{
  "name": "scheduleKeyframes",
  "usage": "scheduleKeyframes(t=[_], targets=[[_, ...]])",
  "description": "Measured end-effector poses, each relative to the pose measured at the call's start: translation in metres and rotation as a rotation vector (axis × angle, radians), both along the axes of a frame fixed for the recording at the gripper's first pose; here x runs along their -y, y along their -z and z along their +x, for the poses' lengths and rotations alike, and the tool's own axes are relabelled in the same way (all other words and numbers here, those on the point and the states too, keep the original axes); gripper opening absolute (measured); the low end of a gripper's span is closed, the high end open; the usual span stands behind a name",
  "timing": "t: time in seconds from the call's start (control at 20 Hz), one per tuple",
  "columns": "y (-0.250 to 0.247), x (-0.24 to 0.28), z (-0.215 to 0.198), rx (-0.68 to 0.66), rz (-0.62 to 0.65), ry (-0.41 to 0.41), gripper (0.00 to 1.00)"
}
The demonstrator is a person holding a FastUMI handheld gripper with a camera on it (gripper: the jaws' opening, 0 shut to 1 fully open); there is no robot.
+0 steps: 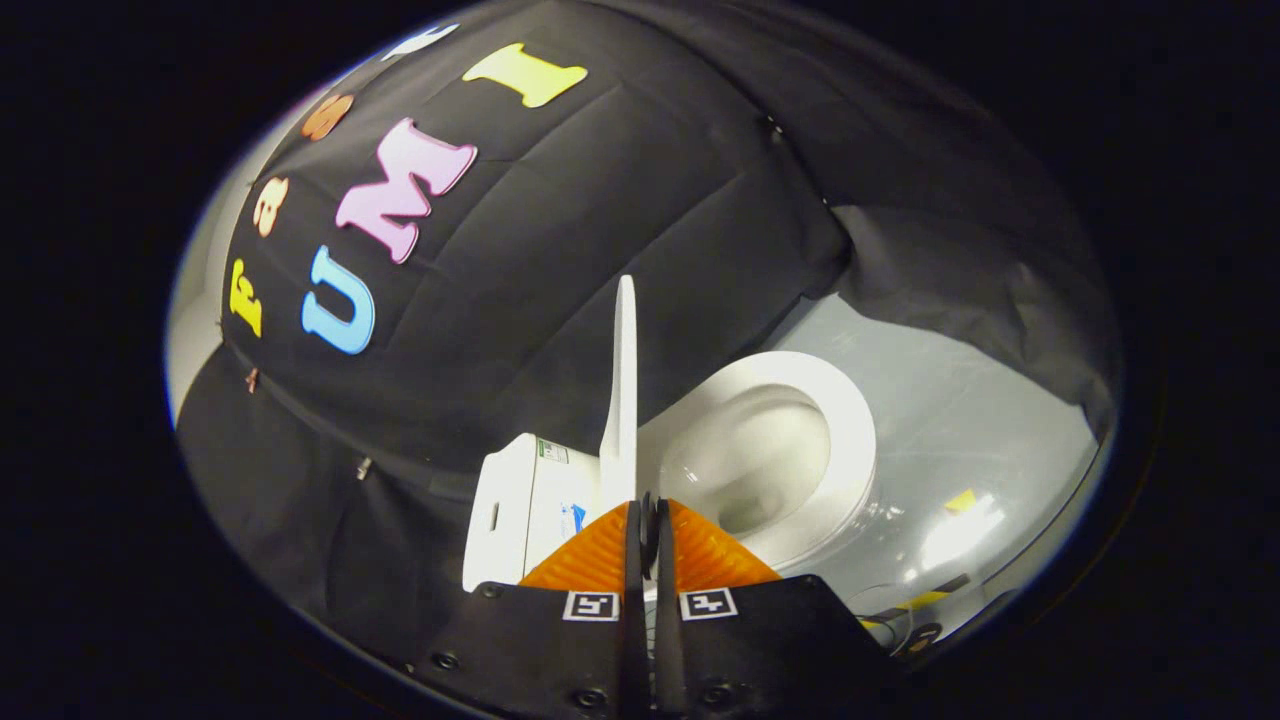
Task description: Open the toilet lid.
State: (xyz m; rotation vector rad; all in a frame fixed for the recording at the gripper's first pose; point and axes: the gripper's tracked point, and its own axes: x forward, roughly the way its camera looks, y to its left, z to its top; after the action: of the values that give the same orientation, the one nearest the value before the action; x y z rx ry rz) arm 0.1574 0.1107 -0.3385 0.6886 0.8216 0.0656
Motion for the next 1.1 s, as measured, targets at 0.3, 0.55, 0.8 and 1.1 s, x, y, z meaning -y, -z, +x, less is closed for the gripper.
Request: scheduleKeyframes(t=[0.3, 0.55, 0.8, 1.1], targets=[[-0.050, -0.064, 0.003, 0.034, -0.210, -0.046, 0.09], [-0.078, -0.110, 0.003, 0.060, -0.316, -0.090, 0.09], [-0.096, -0.158, 0.000, 0.076, -0.407, -0.128, 0.09], [-0.112, -0.217, -0.001, 0.110, -0.513, -0.189, 0.09]])
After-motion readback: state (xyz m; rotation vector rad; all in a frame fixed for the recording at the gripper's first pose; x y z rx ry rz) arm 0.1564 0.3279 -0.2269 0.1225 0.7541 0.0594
